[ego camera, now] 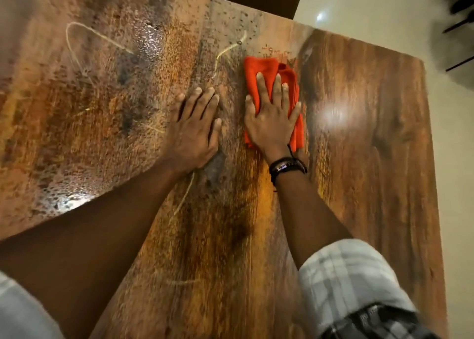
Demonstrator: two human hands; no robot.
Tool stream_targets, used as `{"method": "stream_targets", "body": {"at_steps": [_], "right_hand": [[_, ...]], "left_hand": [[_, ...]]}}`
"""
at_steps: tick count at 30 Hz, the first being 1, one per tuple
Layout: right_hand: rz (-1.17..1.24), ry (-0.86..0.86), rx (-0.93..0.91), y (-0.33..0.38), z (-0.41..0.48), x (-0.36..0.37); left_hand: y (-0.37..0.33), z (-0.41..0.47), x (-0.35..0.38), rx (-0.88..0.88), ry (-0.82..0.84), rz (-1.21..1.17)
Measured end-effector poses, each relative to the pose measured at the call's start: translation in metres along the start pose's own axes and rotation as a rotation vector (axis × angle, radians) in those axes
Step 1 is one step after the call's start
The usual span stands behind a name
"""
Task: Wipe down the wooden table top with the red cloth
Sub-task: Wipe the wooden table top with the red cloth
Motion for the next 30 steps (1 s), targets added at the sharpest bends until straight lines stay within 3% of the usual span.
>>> {"method": "stream_targets", "body": {"at_steps": [3, 6, 8, 11, 14, 18, 24, 30], "right_hand": [[-0.011, -0.044, -0.058, 0.001, -0.067, 0.003], [0.025, 0.055, -0.115, -0.016, -0.129, 0.005], [0.067, 0.110, -0.043, -0.047, -0.138, 0.000], [0.053, 0.015, 0.038, -0.088, -0.108, -0.024], [0.039, -0.038, -0.083, -0.099, -0.042, -0.043], [0.122, -0.018, 0.174, -0.126, 0.073, -0.038], [0.074, 0.106, 0.035, -0.025, 0.183, -0.029], [0.020, 0.104, -0.286, 0.085, 0.113, 0.010]], "left_hand": [[0.001, -0.001, -0.003, -0.008, -0.014, -0.014], [0.006, -0.002, -0.005, -0.059, -0.036, -0.003], [0.010, -0.003, -0.005, -0.099, -0.027, -0.018], [0.011, -0.003, -0.005, -0.122, -0.004, -0.007], [0.011, -0.002, -0.002, -0.117, 0.018, 0.029], [0.011, 0.000, 0.003, -0.118, 0.041, 0.039], [0.010, 0.001, 0.007, -0.097, 0.044, 0.056], [0.008, 0.003, 0.005, -0.106, 0.030, 0.054]]}}
Point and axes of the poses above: each hand's wrist, its own z-axis towards the middle knuckle, its own x-axis out of the palm, y = z × x, the point moved 9 cm from there along z, towards the middle knuckle, and after that the axes turned 1 degree about z, right-handed, at the moved point
